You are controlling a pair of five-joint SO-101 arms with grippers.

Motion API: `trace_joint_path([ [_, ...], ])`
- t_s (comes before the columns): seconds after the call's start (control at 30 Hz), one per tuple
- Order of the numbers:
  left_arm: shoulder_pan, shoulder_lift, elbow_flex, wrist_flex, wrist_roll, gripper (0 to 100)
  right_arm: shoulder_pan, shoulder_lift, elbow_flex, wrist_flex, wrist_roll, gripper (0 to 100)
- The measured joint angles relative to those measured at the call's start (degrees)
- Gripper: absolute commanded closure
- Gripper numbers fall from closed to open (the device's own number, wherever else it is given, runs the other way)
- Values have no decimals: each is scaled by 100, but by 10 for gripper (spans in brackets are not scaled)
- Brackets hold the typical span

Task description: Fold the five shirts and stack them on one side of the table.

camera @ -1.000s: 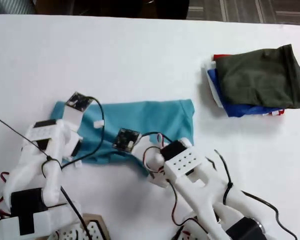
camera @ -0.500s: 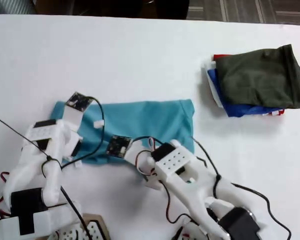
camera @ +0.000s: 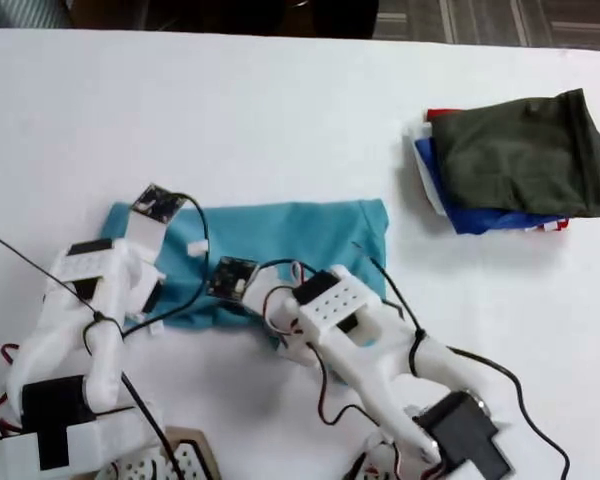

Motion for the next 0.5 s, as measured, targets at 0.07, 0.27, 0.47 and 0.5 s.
trace_joint_path([
  [0.07,0,0,0,0,0,976,-9,9,-114,167,-9,980],
  [0.27,0,0,0,0,0,976,-62,-633,-369,1143,0,979],
  [0.47,0,0,0,0,0,976,-53,-1433,-404,1521,9,979],
  [0.5,0,0,0,0,0,976,-53,-1451,-404,1521,9,979],
])
